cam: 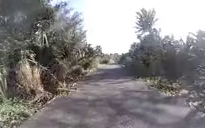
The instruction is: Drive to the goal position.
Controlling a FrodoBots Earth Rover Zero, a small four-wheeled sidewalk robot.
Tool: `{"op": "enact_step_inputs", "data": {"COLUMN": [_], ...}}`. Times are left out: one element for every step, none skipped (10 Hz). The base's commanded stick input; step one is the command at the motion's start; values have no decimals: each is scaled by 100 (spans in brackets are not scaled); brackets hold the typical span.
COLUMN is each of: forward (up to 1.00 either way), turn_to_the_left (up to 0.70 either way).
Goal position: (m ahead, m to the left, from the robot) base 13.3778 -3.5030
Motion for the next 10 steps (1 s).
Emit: {"op": "enact_step_inputs", "data": {"forward": [41, 41, 41, 41, 41, 41, 41, 41, 41, 41], "turn_to_the_left": [0, 0, -4, -8, -13, -20, -25, -25, -25, -18]}}
